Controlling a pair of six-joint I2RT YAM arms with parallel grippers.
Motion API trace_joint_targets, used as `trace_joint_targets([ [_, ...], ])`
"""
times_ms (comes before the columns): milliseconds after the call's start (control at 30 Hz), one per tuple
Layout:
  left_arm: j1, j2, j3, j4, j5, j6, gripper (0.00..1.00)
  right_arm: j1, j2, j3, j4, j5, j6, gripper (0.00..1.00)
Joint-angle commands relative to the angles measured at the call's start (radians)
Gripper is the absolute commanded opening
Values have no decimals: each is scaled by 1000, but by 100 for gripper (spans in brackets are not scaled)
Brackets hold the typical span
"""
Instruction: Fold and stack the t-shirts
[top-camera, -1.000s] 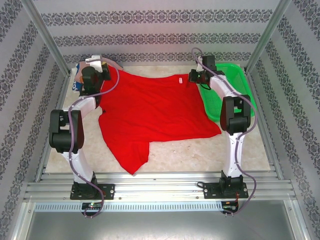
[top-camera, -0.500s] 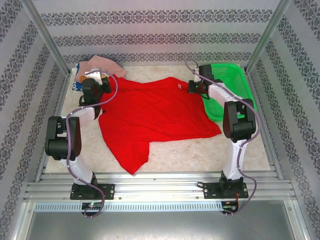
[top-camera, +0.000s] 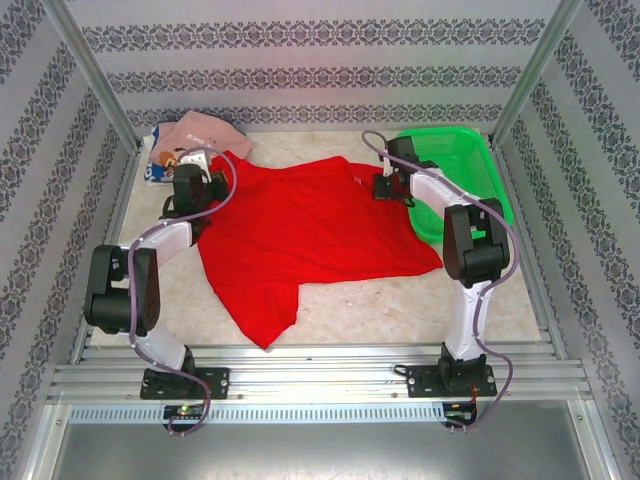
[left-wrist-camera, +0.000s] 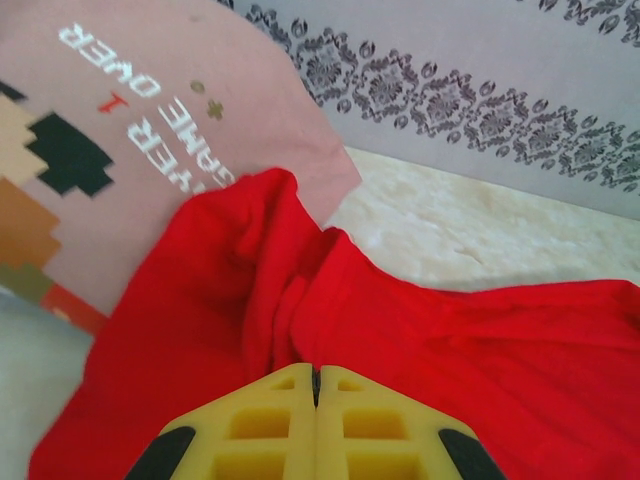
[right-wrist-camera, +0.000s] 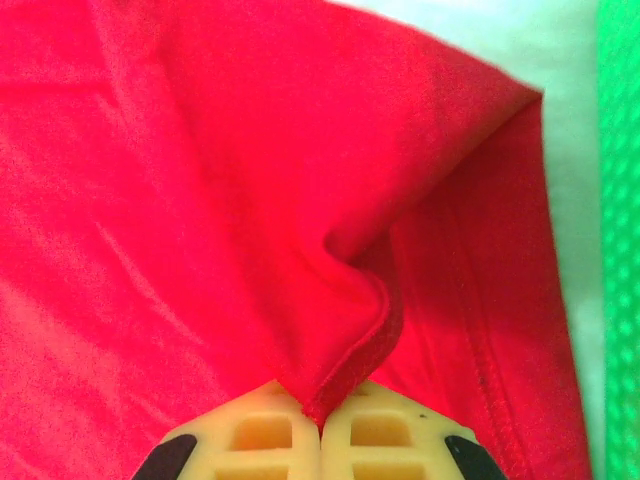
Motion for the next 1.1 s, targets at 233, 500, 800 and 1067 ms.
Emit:
trace_joint_targets([
  [233, -138, -51, -14, -347, -126, -173, 0, 37, -82, -132, -64, -32, 91, 0],
  [500, -136, 8, -86, -311, -237, -341, 0, -21, -117, -194, -72, 96, 129, 0],
  [800, -130, 105, -15, -323, -284, -315, 0, -145, -91, -122, -34, 61, 188, 0],
  [1067, -53, 54, 41, -274, -229, -248, 0, -162, -39, 34, -26, -6, 143, 0],
])
